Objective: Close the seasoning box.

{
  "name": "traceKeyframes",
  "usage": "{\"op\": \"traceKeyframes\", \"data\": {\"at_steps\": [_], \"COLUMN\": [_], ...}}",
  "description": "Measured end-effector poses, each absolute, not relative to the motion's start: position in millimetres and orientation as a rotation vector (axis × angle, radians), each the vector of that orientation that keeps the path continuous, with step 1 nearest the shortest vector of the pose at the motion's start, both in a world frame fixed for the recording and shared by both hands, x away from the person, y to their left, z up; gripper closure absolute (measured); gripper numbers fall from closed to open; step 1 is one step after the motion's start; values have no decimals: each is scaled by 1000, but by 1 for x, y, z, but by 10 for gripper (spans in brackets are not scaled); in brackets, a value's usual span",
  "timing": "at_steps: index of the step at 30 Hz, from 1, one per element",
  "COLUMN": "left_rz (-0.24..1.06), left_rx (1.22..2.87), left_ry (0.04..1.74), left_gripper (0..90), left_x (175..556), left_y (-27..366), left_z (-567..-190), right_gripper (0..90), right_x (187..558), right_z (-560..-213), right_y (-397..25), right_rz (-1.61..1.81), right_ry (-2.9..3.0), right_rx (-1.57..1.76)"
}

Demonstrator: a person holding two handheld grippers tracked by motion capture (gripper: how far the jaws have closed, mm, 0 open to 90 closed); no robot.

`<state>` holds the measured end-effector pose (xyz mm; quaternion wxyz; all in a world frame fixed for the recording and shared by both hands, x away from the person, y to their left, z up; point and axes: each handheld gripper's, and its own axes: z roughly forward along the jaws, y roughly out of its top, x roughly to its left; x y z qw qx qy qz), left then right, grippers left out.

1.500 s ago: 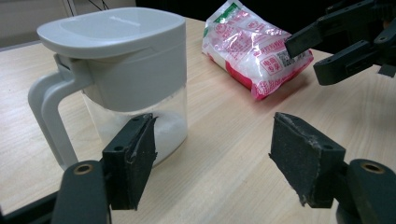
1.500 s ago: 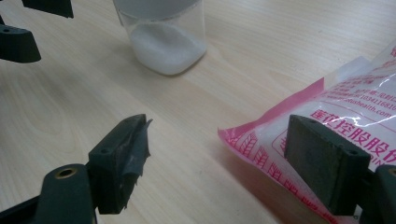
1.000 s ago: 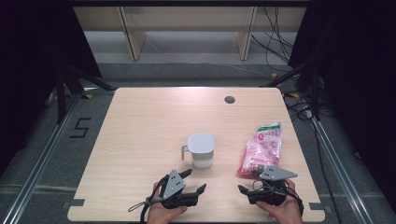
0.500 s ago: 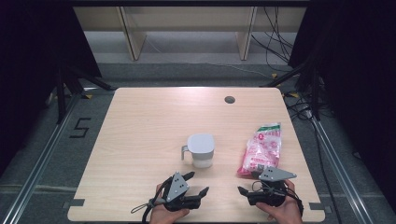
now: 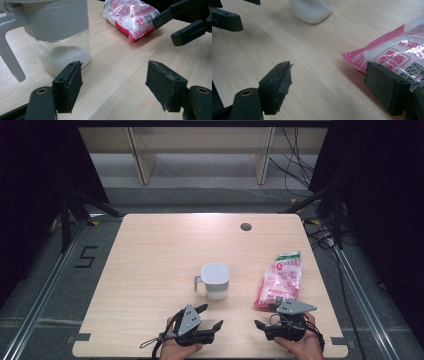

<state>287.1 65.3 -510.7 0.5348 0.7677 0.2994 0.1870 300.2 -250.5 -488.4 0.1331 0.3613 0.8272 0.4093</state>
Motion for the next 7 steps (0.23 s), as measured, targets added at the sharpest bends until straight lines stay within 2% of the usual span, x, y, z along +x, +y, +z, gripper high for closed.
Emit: {"op": "traceKeyframes", "data": {"at_steps": [7], "left_rz": [442], "left_rx": [1826], "left_ry": [714], "left_gripper": [282], "left_x": [288], "left_y": [66], "left_z": [-510], "right_gripper": [226], "right_x": [300], "right_z": [-489], "right_y": [-251], "right_rz": [1181], "right_ry": [2387], "right_rx": [1044]}}
